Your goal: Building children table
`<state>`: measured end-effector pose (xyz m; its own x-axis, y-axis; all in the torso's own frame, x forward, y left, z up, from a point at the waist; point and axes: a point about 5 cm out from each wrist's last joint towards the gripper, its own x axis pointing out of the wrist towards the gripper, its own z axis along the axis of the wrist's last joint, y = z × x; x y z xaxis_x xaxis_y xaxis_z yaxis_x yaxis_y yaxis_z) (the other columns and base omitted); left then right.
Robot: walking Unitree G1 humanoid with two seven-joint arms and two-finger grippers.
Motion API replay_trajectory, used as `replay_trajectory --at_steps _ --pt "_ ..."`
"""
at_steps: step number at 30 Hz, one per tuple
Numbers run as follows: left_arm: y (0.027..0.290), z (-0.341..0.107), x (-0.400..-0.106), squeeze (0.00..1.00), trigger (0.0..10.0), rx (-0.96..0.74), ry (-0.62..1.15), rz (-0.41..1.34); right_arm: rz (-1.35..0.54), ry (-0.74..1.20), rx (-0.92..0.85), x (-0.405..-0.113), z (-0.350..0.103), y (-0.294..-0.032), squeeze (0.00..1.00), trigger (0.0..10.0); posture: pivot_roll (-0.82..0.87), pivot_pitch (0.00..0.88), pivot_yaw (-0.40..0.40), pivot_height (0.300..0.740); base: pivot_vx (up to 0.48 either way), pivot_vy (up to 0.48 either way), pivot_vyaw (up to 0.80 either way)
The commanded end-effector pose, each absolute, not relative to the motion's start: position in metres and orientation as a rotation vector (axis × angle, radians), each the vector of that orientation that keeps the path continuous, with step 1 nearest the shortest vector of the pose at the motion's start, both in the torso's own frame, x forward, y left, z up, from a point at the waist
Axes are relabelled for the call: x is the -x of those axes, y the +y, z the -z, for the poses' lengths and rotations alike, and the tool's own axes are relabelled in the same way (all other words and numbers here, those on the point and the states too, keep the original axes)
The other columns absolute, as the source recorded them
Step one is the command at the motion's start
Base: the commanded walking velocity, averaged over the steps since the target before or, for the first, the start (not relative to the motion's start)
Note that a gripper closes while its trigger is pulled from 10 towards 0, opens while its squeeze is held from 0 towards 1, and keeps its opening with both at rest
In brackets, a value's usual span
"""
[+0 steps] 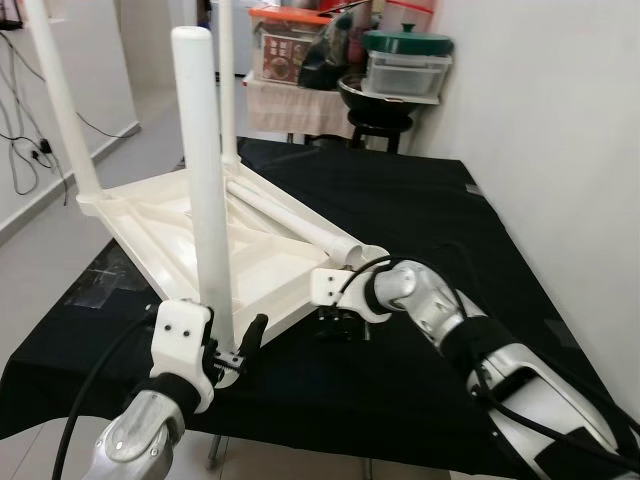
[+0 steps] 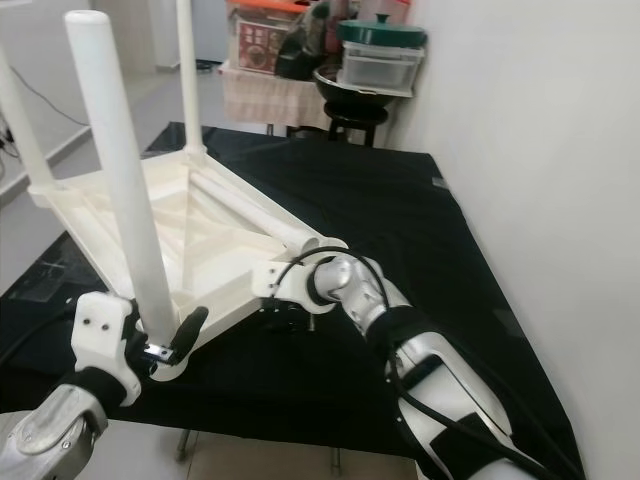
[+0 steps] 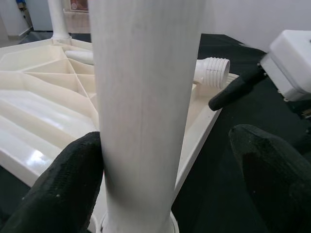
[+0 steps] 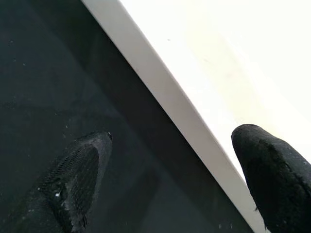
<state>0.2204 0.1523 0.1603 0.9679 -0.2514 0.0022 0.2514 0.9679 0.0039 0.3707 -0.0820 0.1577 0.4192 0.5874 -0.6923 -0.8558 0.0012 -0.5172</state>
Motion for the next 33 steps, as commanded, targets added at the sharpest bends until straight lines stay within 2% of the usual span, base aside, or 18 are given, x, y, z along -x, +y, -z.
replay_trajectory --at_steps 1,2,7,10,19,28,29,31,32,33 --pt "0.148 -0.162 -0.214 0.00 10.0 -0.007 -0.013 0.284 -1.176 0.304 1.107 -0.372 -0.159 -0.079 0.00 10.0 0.13 0.000 -0.139 0.740 0.000 0.000 0.00" --pt "0.147 -0.161 -0.208 0.00 10.0 0.001 -0.010 0.284 -1.207 0.302 1.126 -0.371 -0.157 -0.071 0.00 10.0 0.13 0.000 -0.139 0.740 0.000 0.000 0.00" --pt "0.146 -0.162 -0.201 0.00 10.0 0.018 -0.017 0.290 -1.220 0.286 1.142 -0.372 -0.157 -0.062 0.00 10.0 0.14 0.016 -0.152 0.740 0.000 0.000 0.00" --pt "0.147 -0.165 -0.194 0.00 10.0 0.063 -0.033 0.272 -1.245 0.244 1.100 -0.372 -0.164 -0.048 0.00 10.0 0.14 0.047 -0.163 0.740 0.000 0.000 0.00" --pt "0.162 -0.173 -0.190 0.00 10.0 0.038 -0.066 0.178 -1.235 0.243 1.074 -0.374 -0.168 -0.037 0.00 10.0 0.15 0.077 -0.173 0.740 0.000 0.000 0.00" --pt "0.168 -0.178 -0.185 0.00 10.0 0.013 -0.076 0.129 -1.259 0.365 1.305 -0.372 -0.152 -0.045 0.00 10.0 0.16 0.099 -0.192 0.740 0.000 0.000 0.00" --pt "0.172 -0.179 -0.183 0.00 10.0 0.003 -0.076 0.111 -1.247 0.392 1.339 -0.373 -0.152 -0.045 0.00 4.5 0.17 0.104 -0.199 0.740 0.000 0.000 0.00" --pt "0.173 -0.179 -0.182 0.00 10.0 0.000 -0.076 0.106 -1.243 0.400 1.349 -0.373 -0.152 -0.045 0.00 4.5 0.17 0.104 -0.199 0.740 0.000 0.000 0.00" --pt "0.174 -0.179 -0.182 0.00 10.0 -0.001 -0.076 0.100 -1.238 0.403 1.355 -0.374 -0.152 -0.044 0.00 0.0 0.17 0.106 -0.203 0.740 0.000 0.000 0.00" --pt "0.174 -0.179 -0.182 0.00 10.0 -0.001 -0.077 0.098 -1.236 0.403 1.356 -0.374 -0.153 -0.044 0.00 0.0 0.17 0.106 -0.203 0.740 0.000 0.000 0.00"
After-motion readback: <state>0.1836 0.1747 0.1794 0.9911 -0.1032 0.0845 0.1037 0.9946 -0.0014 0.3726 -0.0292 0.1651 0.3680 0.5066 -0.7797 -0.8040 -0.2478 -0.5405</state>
